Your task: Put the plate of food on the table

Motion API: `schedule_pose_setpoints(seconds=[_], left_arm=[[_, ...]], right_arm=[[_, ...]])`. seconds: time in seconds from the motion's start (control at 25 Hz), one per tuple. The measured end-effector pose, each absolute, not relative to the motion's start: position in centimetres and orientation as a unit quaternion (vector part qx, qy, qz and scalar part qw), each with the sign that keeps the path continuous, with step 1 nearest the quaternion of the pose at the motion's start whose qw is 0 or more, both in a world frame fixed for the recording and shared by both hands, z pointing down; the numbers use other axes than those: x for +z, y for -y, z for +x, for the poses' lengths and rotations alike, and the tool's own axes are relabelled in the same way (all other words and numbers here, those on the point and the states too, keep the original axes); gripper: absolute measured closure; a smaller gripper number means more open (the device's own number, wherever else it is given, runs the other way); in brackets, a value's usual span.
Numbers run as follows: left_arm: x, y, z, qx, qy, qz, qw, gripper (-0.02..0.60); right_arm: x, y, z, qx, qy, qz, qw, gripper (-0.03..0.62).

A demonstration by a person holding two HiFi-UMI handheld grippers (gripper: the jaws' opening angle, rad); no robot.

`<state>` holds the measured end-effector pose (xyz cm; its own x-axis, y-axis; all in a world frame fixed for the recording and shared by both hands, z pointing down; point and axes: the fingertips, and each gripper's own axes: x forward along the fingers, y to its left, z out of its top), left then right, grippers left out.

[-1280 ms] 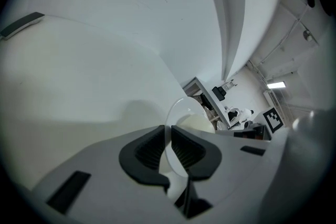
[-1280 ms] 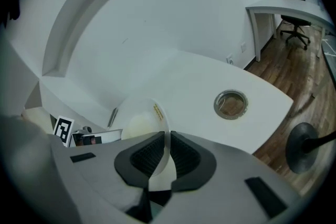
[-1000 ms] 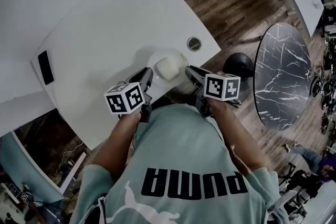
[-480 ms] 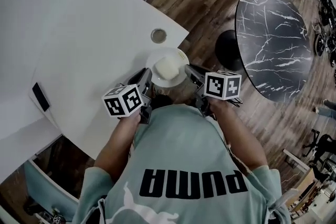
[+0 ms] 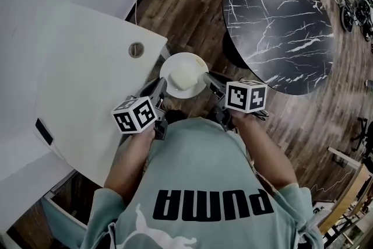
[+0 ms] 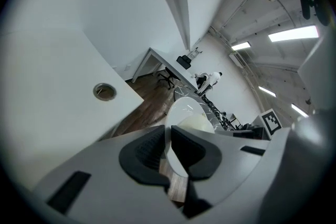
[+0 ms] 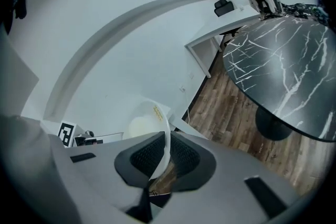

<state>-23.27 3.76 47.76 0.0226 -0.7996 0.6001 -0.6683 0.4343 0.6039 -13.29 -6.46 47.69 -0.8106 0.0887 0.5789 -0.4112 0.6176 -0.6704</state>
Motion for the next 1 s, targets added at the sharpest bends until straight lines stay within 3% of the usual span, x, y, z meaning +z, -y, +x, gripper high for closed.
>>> schedule_pose_setpoints(seconds=[1.0], left_arm=[[47.1,15.5,2.0,0.024,0.610,0.645,0.460,0.537]], right_arm=[[47.6,22.0,14.9,0.475,0.829,0.238,0.175,0.554]])
